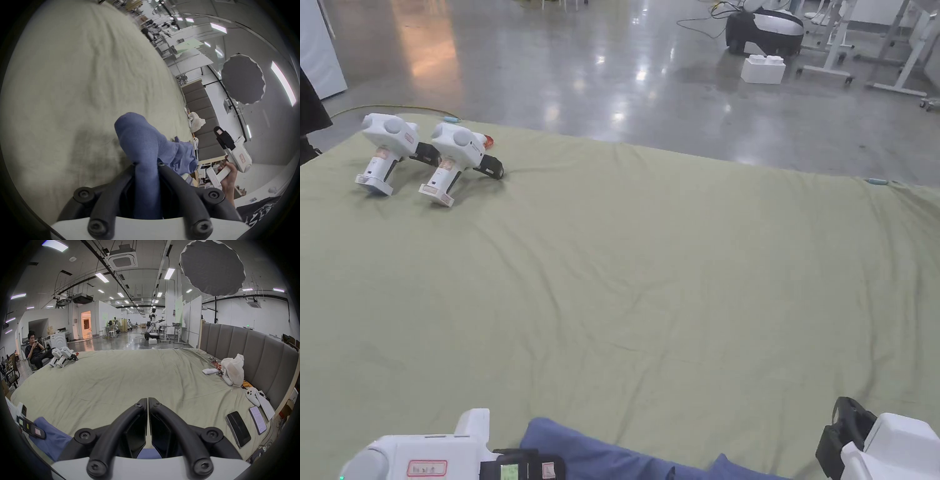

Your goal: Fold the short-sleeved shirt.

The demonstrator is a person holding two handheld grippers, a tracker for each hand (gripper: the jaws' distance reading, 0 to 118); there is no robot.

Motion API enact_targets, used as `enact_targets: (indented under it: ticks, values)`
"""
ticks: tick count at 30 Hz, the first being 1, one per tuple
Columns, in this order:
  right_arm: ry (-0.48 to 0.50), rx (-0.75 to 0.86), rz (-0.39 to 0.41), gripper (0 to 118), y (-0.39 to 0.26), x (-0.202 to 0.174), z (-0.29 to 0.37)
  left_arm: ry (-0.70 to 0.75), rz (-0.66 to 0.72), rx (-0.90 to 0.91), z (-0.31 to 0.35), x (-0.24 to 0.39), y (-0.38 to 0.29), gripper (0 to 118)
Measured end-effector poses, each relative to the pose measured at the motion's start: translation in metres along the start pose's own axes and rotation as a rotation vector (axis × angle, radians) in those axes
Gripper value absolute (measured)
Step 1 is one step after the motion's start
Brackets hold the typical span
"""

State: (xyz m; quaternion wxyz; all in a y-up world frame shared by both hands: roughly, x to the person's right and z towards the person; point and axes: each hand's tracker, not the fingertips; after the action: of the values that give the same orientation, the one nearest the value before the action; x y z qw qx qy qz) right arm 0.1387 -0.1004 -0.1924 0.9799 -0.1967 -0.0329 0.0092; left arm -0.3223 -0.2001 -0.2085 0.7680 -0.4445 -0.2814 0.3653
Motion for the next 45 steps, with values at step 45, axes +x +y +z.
enact_targets:
  ticks: [45]
  values:
    - [-0.011,-0.034,-0.048,2,-0.016,0.024,-0.001,0.552,-0.397,-0.167,-0.136,0.182,-0.029,7]
